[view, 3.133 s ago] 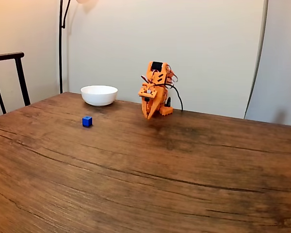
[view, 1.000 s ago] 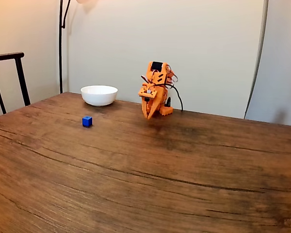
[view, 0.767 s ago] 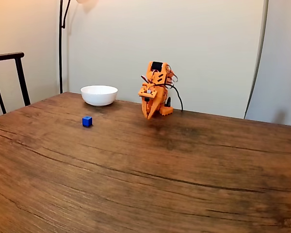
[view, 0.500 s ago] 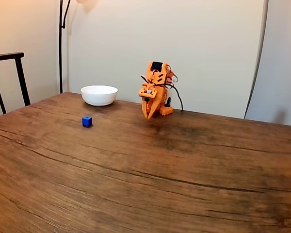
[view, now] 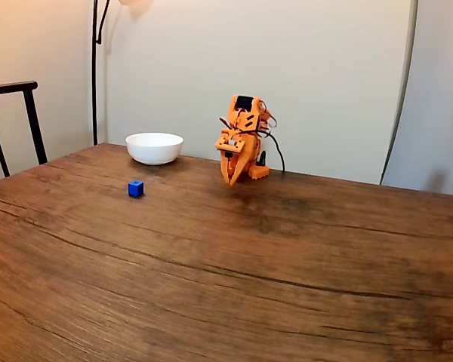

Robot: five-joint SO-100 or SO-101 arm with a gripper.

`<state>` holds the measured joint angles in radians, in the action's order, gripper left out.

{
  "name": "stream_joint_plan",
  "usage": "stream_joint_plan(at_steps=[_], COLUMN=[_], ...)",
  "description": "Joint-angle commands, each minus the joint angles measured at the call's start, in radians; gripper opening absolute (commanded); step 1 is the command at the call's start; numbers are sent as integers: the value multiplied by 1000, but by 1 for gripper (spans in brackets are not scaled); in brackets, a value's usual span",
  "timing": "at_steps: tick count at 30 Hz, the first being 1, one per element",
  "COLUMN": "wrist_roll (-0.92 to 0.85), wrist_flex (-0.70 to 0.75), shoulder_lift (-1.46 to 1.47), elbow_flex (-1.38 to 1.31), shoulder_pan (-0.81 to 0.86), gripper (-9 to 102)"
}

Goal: Grasp the cube and drop it in the bowl

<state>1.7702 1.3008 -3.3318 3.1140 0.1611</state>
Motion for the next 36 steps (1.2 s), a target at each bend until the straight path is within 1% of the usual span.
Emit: stream_joint_plan(at_steps=[1,23,25,29,36], wrist_roll=[3,-11,-11,-9,-9], wrist_flex=[63,57,18,-110,-296], shoulder_lift=[9,9,9,9,9], elbow_flex=[-3,-26,-64,-152,-298], shoulder_pan=[0,-2,0,9,109], gripper=[0,0,0,0,0])
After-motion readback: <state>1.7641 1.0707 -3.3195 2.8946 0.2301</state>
